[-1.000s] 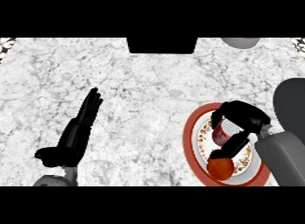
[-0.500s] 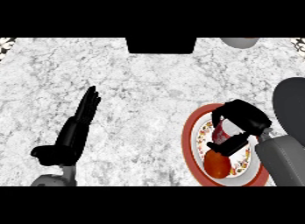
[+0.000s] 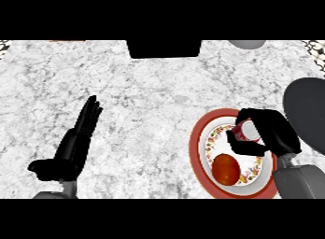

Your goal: Pick the can from the plate and place it in the pan

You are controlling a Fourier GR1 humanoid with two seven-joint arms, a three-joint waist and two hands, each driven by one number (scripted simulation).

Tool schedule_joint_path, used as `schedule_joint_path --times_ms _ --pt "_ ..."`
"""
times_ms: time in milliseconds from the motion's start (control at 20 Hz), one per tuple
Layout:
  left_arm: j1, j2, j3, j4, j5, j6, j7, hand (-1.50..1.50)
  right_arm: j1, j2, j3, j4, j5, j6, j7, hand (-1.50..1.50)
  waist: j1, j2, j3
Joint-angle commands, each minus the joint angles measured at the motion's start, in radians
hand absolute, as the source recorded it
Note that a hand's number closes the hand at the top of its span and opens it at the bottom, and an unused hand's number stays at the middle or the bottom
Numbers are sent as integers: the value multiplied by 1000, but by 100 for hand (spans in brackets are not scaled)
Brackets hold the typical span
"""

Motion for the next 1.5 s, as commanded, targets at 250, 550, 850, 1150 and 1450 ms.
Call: schedule_joint_path --times_ms 250,550,850,1150,1450 --pt "-15 -30 -14 26 -14 11 -5 0 157 128 14 -539 127 -95 345 150 0 3 1" --pt "35 -37 -50 -18 -41 -2 -29 0 192 177 -74 -652 82 -106 433 150 31 11 2" --pt "-44 -10 15 31 -19 -29 2 0 110 121 -333 -504 -122 -194 341 150 36 14 3" --pt "-64 -23 16 10 -35 -20 24 0 171 54 -457 -302 -160 -365 115 150 37 13 3" --pt "-45 -16 31 85 0 -79 -60 0 -34 -113 -608 44 -131 -537 -3 150 48 20 3"
